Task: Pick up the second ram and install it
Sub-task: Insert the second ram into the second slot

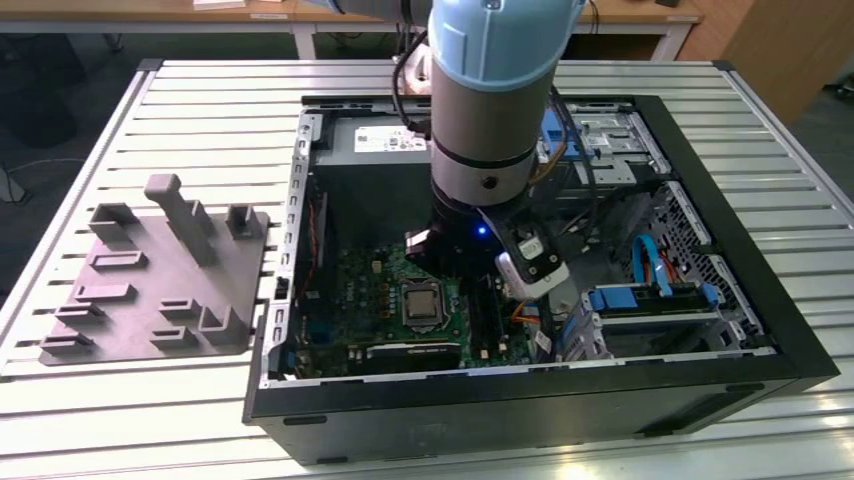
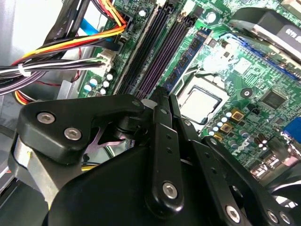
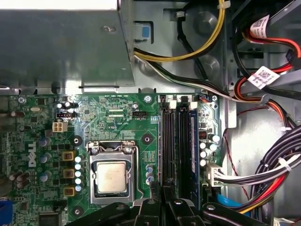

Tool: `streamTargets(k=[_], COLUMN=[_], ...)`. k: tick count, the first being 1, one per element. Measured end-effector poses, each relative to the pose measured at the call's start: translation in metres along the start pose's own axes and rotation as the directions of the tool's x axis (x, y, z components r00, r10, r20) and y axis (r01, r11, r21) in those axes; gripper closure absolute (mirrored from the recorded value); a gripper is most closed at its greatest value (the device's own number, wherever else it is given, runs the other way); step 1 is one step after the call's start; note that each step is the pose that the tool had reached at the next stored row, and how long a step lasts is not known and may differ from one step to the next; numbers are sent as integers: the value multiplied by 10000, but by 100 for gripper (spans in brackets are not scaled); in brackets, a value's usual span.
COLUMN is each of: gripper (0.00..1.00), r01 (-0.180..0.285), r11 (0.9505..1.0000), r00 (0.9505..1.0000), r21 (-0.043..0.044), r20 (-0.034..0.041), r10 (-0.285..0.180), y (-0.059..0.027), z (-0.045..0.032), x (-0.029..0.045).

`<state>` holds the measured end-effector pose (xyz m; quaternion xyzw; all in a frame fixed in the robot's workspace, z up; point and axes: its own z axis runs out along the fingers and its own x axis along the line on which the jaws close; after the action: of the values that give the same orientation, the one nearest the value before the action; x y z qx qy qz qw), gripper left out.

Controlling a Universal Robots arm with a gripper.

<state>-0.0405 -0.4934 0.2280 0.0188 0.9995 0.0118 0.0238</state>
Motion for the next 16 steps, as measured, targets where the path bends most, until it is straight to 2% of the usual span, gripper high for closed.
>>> streamTargets(k=[16], gripper=[86], r01=[0], r11=[10000], r00=[10000], r21=[0], r20=[0], r10=[0], y=[-2], z=[108], x=[5])
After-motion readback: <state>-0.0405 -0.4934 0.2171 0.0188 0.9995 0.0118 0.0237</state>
